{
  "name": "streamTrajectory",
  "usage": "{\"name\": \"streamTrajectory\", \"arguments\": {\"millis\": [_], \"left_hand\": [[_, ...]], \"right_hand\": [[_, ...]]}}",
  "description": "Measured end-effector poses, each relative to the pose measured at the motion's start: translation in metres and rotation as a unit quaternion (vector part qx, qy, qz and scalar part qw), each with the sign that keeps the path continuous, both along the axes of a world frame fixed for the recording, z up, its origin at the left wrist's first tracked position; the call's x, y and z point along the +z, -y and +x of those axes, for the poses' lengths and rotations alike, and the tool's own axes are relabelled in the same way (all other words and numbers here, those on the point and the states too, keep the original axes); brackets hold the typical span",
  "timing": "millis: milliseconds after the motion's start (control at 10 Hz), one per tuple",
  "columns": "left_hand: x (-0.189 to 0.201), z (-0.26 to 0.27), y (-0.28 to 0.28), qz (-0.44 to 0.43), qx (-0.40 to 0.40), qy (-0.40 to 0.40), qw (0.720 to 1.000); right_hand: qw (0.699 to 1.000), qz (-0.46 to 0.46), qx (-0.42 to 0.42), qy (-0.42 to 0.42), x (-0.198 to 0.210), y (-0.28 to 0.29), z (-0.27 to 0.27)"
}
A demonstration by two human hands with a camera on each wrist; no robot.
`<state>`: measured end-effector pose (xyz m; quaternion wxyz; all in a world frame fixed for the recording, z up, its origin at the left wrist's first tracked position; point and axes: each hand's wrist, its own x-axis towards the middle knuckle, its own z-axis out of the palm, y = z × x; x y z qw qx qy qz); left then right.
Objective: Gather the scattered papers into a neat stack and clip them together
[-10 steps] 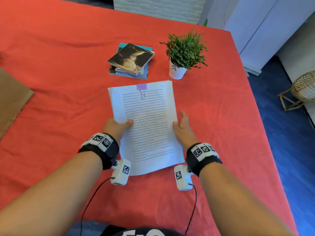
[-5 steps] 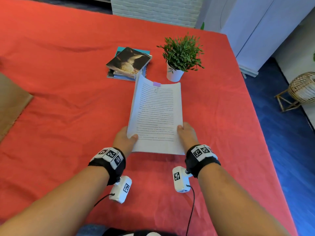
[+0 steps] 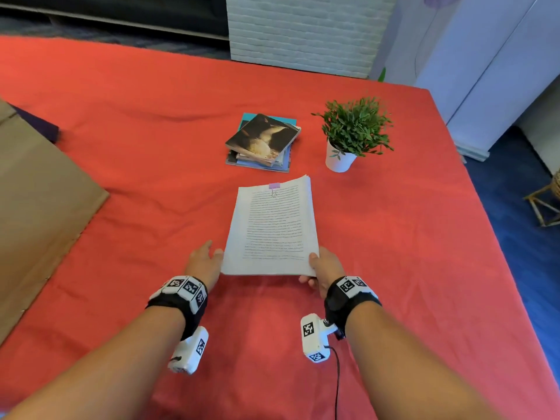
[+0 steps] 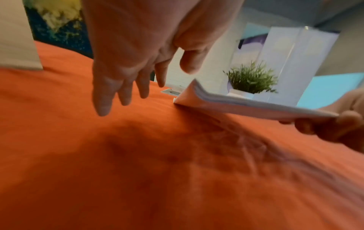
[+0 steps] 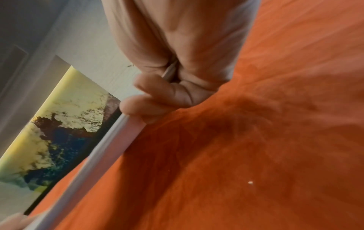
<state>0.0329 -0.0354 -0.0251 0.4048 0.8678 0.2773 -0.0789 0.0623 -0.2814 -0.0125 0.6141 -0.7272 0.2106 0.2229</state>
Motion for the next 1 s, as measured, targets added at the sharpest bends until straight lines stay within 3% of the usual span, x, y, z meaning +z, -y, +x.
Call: {"name": "streamTrajectory", "arguments": {"millis": [100,400,700,900,1000], "left_hand": [[-0.014,-0.004,-0.025,0.119,-0.042,-0.089,0.988],[-0.024,-0.013,-0.053,0.158,-0.069,-0.257,0.951],[-0.028,-0.011,-0.054,0.17,-0.095,-0.278,0.941],[-0.022,-0.011,-0.051,0.184,-0.095,-0.289,0.935],[-0.014,-0.01,-0.051,0.181,-0.097,-0.298,0.932]], "right_hand": [[1.0,-0.014,0.001,-0.009,-0.002,-0.018,0.009],[0.999,-0.004,-0.011,-0.036,-0.007,-0.075,0.038],[0.996,-0.078,-0.031,-0.044,-0.03,-0.084,0.057],[0.974,-0.218,0.056,-0.033,-0.026,-0.077,0.049],[0.953,-0.289,0.085,-0.041,-0.004,-0.075,0.041]]}}
